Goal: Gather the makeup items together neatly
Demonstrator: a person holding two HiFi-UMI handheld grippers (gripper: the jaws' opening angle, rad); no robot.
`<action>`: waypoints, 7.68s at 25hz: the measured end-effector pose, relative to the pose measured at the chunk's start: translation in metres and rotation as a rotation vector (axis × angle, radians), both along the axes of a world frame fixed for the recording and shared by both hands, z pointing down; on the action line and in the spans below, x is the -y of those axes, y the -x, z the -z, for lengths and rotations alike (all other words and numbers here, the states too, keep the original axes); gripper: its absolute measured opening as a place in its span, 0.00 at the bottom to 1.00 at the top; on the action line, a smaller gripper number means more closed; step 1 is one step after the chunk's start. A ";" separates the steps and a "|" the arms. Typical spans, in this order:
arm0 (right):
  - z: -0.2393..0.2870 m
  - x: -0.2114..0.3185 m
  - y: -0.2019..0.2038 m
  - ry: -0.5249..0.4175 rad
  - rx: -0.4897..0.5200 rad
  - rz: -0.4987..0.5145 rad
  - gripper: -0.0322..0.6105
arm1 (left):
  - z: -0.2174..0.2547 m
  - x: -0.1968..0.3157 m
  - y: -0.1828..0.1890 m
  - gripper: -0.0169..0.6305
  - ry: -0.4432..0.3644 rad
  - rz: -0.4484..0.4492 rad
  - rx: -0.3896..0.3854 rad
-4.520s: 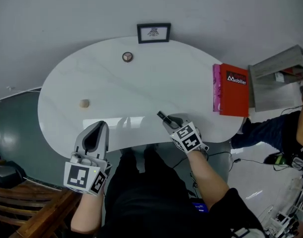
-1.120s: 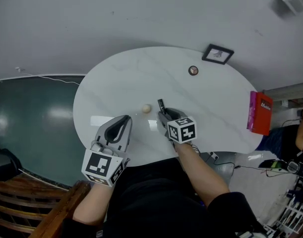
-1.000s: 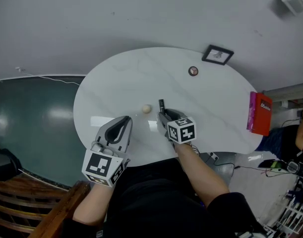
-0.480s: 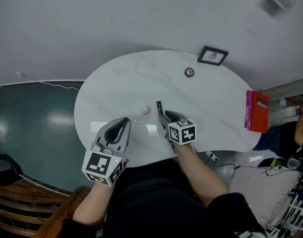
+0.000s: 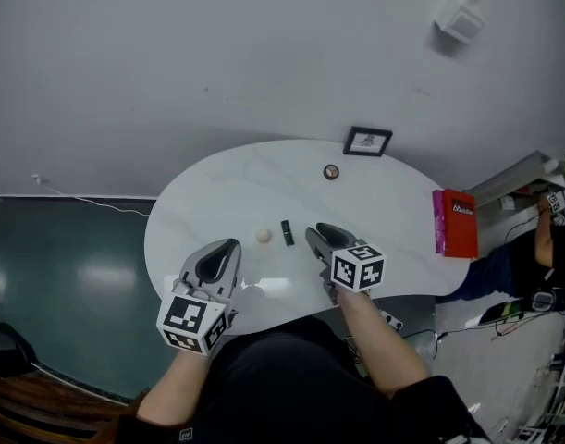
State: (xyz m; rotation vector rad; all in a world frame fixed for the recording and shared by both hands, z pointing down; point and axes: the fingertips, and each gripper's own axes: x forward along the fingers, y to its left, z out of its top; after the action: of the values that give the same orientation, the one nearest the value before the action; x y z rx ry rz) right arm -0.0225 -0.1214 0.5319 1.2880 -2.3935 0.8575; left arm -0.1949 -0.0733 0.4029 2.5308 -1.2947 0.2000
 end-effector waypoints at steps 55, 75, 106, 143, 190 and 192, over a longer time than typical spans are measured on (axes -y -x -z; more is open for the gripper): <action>0.075 0.126 -0.159 -0.240 0.095 0.337 0.19 | 0.023 0.102 -0.197 0.07 -0.002 0.216 0.059; -0.050 0.180 -0.121 -0.107 -0.072 0.506 0.30 | -0.024 0.126 -0.213 0.07 0.089 0.229 0.030; -0.079 0.199 -0.113 -0.123 -0.299 0.529 0.37 | -0.029 0.085 -0.202 0.07 0.117 0.319 0.061; 0.112 0.020 -0.097 -0.258 -0.086 0.414 0.37 | 0.039 0.008 -0.079 0.07 -0.051 0.268 0.094; -0.079 0.018 -0.016 -0.015 -0.221 0.457 0.37 | -0.067 0.029 -0.028 0.07 0.176 0.180 0.099; -0.088 0.020 -0.014 -0.002 -0.225 0.459 0.37 | -0.071 0.028 -0.026 0.07 0.184 0.185 0.103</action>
State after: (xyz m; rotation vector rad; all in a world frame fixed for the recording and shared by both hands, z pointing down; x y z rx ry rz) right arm -0.0086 -0.1409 0.6203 0.7365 -2.3613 0.5426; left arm -0.1694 -0.1015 0.4736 2.2594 -1.4669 0.3949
